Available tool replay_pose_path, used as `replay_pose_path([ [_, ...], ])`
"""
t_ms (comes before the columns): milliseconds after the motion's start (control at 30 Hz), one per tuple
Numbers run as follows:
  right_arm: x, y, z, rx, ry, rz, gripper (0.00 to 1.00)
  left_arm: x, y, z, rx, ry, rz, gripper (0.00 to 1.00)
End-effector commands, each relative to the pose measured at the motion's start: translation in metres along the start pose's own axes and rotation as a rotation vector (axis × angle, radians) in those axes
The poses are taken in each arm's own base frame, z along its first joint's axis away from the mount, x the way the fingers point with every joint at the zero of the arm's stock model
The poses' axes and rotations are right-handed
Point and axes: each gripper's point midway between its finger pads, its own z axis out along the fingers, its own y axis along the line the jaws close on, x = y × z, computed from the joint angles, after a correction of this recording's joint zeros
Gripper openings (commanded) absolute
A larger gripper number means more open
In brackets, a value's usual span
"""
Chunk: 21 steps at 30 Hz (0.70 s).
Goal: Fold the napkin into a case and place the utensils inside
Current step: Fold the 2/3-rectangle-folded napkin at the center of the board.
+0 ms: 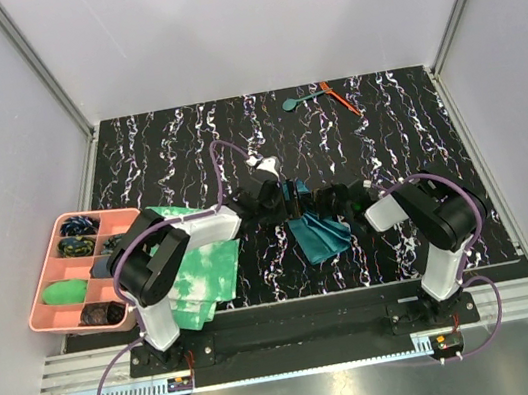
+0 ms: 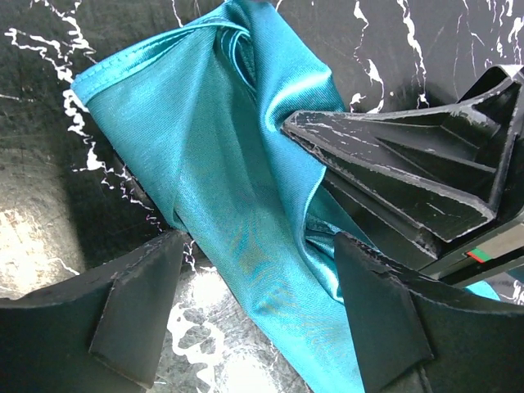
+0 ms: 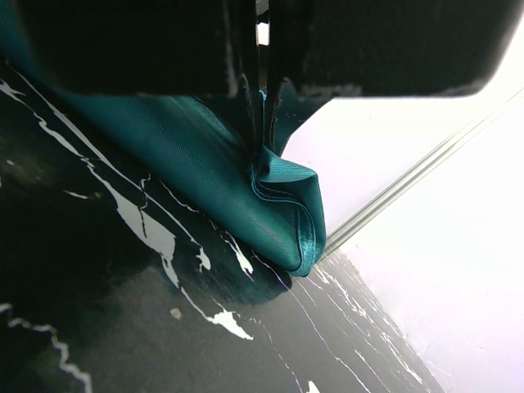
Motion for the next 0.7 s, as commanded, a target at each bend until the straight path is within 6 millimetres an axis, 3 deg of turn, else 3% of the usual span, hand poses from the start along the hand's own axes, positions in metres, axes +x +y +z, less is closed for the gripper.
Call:
replay_pose_path([
  [0, 0.008, -0.013, 0.003, 0.054, 0.041, 0.022, 0.00, -0.022, -0.006, -0.002, 0.013, -0.074, -0.037, 0.79],
  [200, 0.011, -0.011, 0.002, 0.051, 0.046, 0.025, 0.00, -0.021, 0.000, 0.008, -0.017, -0.067, -0.079, 0.80],
  [433, 0.015, -0.008, 0.000, 0.041, 0.055, 0.034, 0.00, -0.017, 0.012, 0.025, -0.094, -0.048, -0.126, 0.72],
  [567, 0.021, -0.010, -0.001, 0.047, 0.076, 0.026, 0.00, -0.015, 0.021, 0.029, -0.139, -0.040, -0.140, 0.65],
  [667, 0.023, -0.013, -0.004, 0.046, 0.091, 0.024, 0.02, -0.013, 0.031, 0.030, -0.162, -0.042, -0.161, 0.51],
])
